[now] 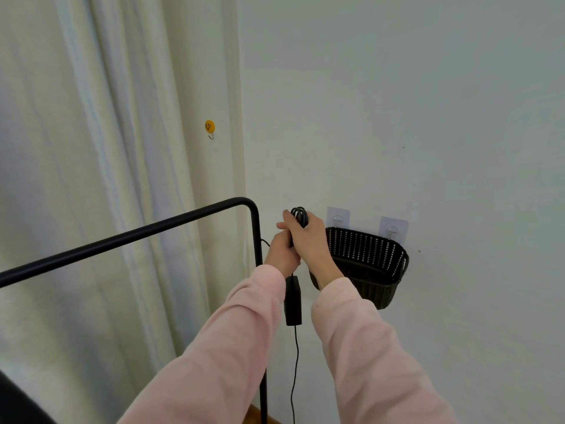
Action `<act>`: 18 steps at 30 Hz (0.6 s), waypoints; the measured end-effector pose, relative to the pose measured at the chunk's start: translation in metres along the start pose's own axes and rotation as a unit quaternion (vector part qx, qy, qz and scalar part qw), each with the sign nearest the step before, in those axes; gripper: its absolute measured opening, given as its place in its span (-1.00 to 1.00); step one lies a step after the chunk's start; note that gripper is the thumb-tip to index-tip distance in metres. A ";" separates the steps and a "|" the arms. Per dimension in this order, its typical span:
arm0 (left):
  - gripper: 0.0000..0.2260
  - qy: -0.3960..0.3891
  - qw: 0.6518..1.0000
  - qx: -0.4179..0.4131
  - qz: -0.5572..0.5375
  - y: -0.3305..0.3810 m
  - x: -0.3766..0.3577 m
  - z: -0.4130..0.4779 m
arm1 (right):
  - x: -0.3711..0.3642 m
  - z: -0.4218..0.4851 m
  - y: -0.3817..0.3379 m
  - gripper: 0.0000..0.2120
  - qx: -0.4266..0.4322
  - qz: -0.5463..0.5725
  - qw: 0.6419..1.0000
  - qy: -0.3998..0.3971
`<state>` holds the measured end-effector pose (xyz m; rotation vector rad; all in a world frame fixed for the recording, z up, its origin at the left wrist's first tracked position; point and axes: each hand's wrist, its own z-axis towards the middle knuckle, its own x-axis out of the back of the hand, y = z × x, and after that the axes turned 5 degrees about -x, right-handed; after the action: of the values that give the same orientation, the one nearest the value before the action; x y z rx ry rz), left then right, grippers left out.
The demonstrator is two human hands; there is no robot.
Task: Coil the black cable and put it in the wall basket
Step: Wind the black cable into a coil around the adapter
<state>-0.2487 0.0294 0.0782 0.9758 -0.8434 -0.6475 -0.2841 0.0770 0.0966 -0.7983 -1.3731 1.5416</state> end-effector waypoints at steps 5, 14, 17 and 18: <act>-0.77 0.062 0.996 -0.009 -0.057 -0.003 0.003 -0.003 | 0.005 -0.006 0.007 -0.63 -0.019 0.033 0.998 -0.057; -0.73 0.137 0.985 -0.003 -0.102 -0.006 0.012 0.011 | 0.030 -0.016 0.072 -0.54 -0.207 -0.006 0.942 -0.265; -0.73 0.134 0.983 0.010 -0.124 -0.008 0.013 0.015 | 0.031 -0.022 0.080 -0.61 -0.242 -0.043 0.915 -0.320; -0.73 0.137 0.981 0.014 -0.135 -0.008 0.014 0.016 | 0.031 -0.023 0.081 -0.60 -0.249 -0.074 0.906 -0.336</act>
<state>-0.2551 0.0078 0.0802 1.1853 -0.4818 -0.7137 -0.2915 0.1163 0.0161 -0.4326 -2.3431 1.4129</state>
